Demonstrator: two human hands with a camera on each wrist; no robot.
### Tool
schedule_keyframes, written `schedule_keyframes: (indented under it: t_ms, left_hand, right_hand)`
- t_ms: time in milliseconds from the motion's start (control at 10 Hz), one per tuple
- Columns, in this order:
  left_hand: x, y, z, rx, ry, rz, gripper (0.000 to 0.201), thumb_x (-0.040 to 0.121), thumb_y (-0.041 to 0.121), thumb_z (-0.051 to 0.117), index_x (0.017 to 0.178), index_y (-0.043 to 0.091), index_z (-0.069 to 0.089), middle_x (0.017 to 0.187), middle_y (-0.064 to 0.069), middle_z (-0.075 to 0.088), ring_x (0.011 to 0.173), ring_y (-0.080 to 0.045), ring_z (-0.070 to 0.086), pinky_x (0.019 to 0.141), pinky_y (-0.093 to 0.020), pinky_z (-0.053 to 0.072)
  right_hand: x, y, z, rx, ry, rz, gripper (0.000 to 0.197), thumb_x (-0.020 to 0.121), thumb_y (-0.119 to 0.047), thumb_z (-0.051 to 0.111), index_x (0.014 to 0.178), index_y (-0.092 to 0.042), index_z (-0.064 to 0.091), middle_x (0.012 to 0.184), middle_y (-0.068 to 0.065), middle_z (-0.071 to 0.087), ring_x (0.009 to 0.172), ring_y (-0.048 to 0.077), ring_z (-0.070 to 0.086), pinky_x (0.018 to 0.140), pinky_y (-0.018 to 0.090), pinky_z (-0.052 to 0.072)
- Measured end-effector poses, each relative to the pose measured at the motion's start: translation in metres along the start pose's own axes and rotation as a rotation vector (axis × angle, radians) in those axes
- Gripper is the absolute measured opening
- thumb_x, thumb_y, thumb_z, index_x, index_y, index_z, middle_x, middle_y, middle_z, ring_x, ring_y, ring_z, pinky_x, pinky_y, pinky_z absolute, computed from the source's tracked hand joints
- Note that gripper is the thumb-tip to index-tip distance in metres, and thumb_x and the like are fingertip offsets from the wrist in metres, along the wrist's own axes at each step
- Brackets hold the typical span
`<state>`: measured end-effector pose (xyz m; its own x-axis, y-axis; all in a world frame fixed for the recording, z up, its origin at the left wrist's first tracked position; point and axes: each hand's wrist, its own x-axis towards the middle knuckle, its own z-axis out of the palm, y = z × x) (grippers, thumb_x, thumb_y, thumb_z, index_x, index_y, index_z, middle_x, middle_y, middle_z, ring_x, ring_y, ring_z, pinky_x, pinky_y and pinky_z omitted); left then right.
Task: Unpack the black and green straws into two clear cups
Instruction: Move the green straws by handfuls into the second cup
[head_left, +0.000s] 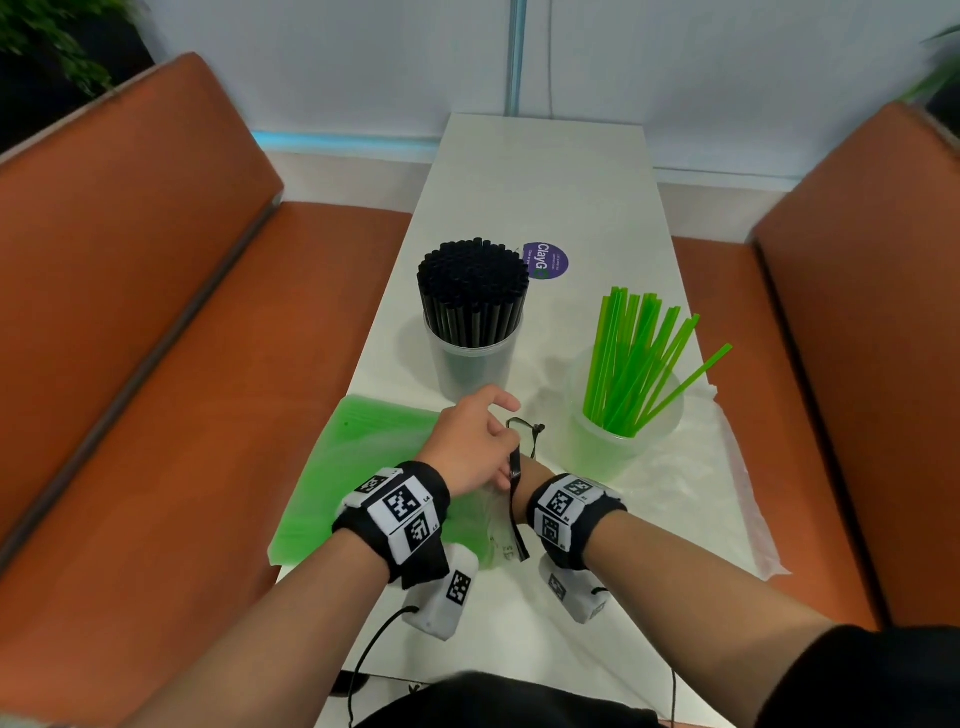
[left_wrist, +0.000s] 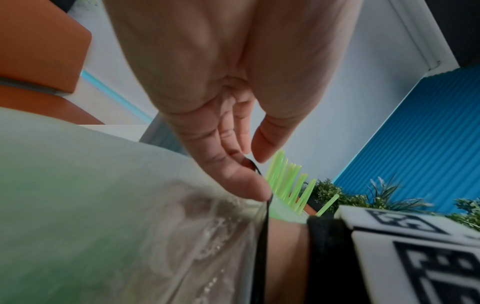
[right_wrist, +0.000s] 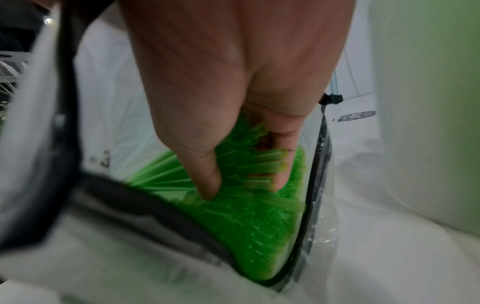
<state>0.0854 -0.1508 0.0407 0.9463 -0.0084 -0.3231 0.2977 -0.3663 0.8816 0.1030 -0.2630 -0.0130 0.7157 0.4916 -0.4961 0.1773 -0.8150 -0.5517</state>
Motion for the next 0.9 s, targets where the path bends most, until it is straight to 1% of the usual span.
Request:
schedule_keyframes:
  t_ms: [100, 200, 300, 400, 600, 700, 800, 900]
  left_hand:
    - [0.0, -0.001, 0.0, -0.004, 0.001, 0.002, 0.028, 0.09, 0.005, 0.057, 0.109, 0.025, 0.057, 0.066, -0.003, 0.062, 0.053, -0.027, 0.067, 0.066, -0.048, 0.062]
    - [0.0, -0.002, 0.001, 0.006, -0.004, 0.006, 0.027, 0.092, 0.005, 0.056, 0.106, 0.028, 0.057, 0.067, -0.004, 0.063, 0.054, -0.028, 0.068, 0.067, -0.048, 0.061]
    - [0.0, -0.001, 0.002, 0.014, -0.003, 0.009, 0.026, 0.093, 0.005, 0.055, 0.106, 0.028, 0.057, 0.071, -0.007, 0.064, 0.057, -0.03, 0.068, 0.067, -0.05, 0.061]
    - [-0.001, 0.0, 0.002, 0.012, -0.003, 0.005, 0.026, 0.093, 0.004, 0.055, 0.108, 0.025, 0.057, 0.073, -0.009, 0.063, 0.056, -0.029, 0.067, 0.066, -0.05, 0.061]
    - [-0.004, 0.0, 0.003, 0.012, -0.005, -0.009, 0.027, 0.093, 0.003, 0.054, 0.111, 0.023, 0.057, 0.075, -0.008, 0.063, 0.057, -0.028, 0.066, 0.065, -0.049, 0.061]
    - [-0.005, -0.001, 0.003, 0.018, 0.001, -0.007, 0.026, 0.093, 0.004, 0.055, 0.109, 0.025, 0.057, 0.074, -0.009, 0.063, 0.057, -0.028, 0.066, 0.065, -0.049, 0.061]
    - [-0.004, -0.002, 0.002, 0.05, 0.006, 0.0, 0.025, 0.094, 0.006, 0.056, 0.106, 0.027, 0.057, 0.07, -0.008, 0.064, 0.055, -0.027, 0.066, 0.065, -0.047, 0.061]
    - [-0.003, -0.003, 0.002, 0.055, 0.01, 0.007, 0.024, 0.093, 0.005, 0.056, 0.106, 0.025, 0.059, 0.069, -0.007, 0.063, 0.052, -0.021, 0.063, 0.057, -0.038, 0.059]
  right_hand:
    - [0.015, 0.007, 0.007, -0.184, -0.022, -0.046, 0.049, 0.09, 0.002, 0.056, 0.065, -0.027, 0.025, 0.07, -0.011, 0.03, 0.073, 0.011, 0.042, 0.075, 0.018, 0.043]
    - [0.015, 0.001, 0.004, -0.338, -0.059, -0.028, 0.044, 0.087, 0.002, 0.053, 0.063, -0.021, 0.025, 0.069, -0.007, 0.029, 0.082, 0.017, 0.042, 0.076, 0.027, 0.037]
    - [0.013, 0.002, 0.003, -0.359, -0.054, -0.05, 0.044, 0.086, 0.003, 0.054, 0.064, -0.022, 0.026, 0.07, -0.008, 0.03, 0.079, 0.018, 0.041, 0.073, 0.027, 0.035]
    - [0.015, 0.005, 0.007, -0.314, -0.103, -0.019, 0.044, 0.086, 0.002, 0.055, 0.065, -0.023, 0.026, 0.072, -0.007, 0.03, 0.082, 0.017, 0.042, 0.075, 0.026, 0.035]
    - [0.012, 0.007, 0.008, -0.367, -0.116, -0.014, 0.045, 0.085, 0.001, 0.061, 0.065, -0.022, 0.027, 0.073, -0.007, 0.03, 0.084, 0.018, 0.042, 0.076, 0.026, 0.037]
    - [0.008, 0.006, 0.003, -0.396, -0.093, -0.068, 0.043, 0.085, 0.0, 0.059, 0.066, -0.023, 0.028, 0.072, -0.007, 0.033, 0.082, 0.019, 0.046, 0.074, 0.027, 0.04]
    - [0.005, 0.009, -0.002, -0.388, -0.039, -0.118, 0.022, 0.084, -0.002, 0.054, 0.075, -0.017, 0.043, 0.084, 0.004, 0.054, 0.08, 0.025, 0.056, 0.073, 0.033, 0.05]
    - [-0.002, 0.019, -0.011, -0.405, 0.006, -0.102, 0.014, 0.087, -0.021, 0.062, 0.098, -0.014, 0.058, 0.095, 0.01, 0.061, 0.08, 0.028, 0.06, 0.073, 0.035, 0.054]
